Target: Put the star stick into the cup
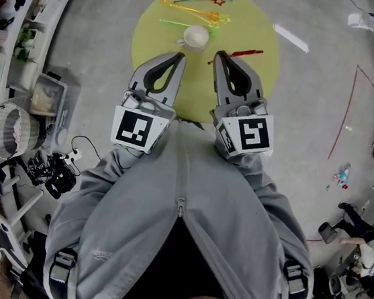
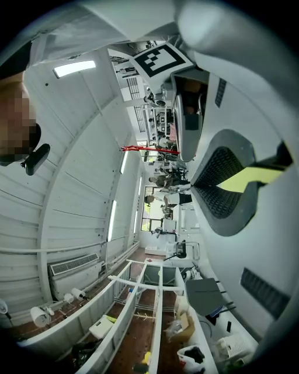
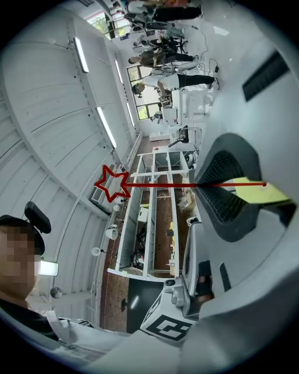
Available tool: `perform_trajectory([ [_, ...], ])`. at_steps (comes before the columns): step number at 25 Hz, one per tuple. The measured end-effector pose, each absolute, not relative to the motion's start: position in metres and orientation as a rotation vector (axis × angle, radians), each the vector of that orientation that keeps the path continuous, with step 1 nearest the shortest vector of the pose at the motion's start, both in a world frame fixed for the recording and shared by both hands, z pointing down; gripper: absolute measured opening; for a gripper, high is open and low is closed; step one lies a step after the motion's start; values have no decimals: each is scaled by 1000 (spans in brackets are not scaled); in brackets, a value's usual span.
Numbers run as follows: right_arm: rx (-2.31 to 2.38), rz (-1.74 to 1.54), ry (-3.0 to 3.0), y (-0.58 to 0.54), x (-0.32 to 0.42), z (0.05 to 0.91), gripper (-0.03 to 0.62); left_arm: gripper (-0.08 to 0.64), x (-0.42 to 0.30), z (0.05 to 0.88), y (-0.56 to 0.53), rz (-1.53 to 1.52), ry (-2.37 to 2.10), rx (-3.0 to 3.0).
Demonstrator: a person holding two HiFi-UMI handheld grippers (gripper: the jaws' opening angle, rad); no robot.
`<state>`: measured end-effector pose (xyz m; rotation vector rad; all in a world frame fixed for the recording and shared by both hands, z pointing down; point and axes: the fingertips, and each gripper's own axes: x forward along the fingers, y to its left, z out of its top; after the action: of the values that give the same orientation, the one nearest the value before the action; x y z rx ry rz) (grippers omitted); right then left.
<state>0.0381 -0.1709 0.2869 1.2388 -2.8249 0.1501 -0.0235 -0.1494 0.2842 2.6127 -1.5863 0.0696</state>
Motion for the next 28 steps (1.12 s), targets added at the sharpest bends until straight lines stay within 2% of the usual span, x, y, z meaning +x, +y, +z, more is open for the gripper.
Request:
perform_trajectory([
  [28, 1306, 208, -2767, -264, 12, 316, 34, 17, -32, 314, -241, 163, -1414, 2689],
])
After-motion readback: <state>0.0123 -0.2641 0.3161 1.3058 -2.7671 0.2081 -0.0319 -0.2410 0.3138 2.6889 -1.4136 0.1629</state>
